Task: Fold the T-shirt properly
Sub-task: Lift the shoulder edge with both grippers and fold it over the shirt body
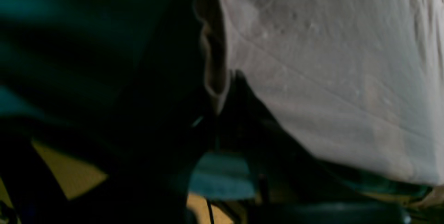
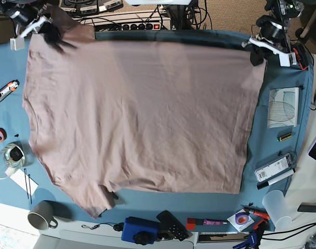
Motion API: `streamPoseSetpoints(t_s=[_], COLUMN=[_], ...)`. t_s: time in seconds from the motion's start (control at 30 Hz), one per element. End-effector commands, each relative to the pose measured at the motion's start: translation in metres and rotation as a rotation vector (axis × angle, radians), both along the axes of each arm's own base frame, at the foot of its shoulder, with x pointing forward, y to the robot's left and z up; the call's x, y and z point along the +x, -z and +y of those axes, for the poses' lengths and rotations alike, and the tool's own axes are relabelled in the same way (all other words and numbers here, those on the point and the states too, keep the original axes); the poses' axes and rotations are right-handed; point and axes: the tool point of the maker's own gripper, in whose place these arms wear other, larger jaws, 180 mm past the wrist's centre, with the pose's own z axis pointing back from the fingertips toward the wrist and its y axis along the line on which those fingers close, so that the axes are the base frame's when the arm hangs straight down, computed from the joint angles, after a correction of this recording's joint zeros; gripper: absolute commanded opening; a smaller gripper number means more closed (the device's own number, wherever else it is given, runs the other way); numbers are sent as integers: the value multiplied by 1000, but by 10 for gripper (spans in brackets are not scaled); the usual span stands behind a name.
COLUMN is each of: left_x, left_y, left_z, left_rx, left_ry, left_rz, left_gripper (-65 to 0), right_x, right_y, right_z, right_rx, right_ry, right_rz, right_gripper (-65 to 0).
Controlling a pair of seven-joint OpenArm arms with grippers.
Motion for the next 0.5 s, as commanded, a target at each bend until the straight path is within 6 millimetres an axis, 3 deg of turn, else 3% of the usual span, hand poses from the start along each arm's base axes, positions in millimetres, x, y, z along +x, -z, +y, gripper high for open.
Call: streamPoseSetpoints(t_s=[0.0, 0.27, 0.47], left_x=[-2, -19, -8], left_y=[-7, -18, -39], left_z=[5, 2, 0], left_rx=[14, 43, 97], left_ry=[-8, 17, 48], left_rz=[-20, -4, -59], left_gripper=[-650, -650, -650], right_x=[-1, -7, 0], right_y=[-11, -31, -32], right_z=[-10, -26, -26], right_rx=[-34, -38, -42], right_ry=[2, 56, 56], right_rz=[-18, -60, -79], right_gripper=[-650, -650, -650])
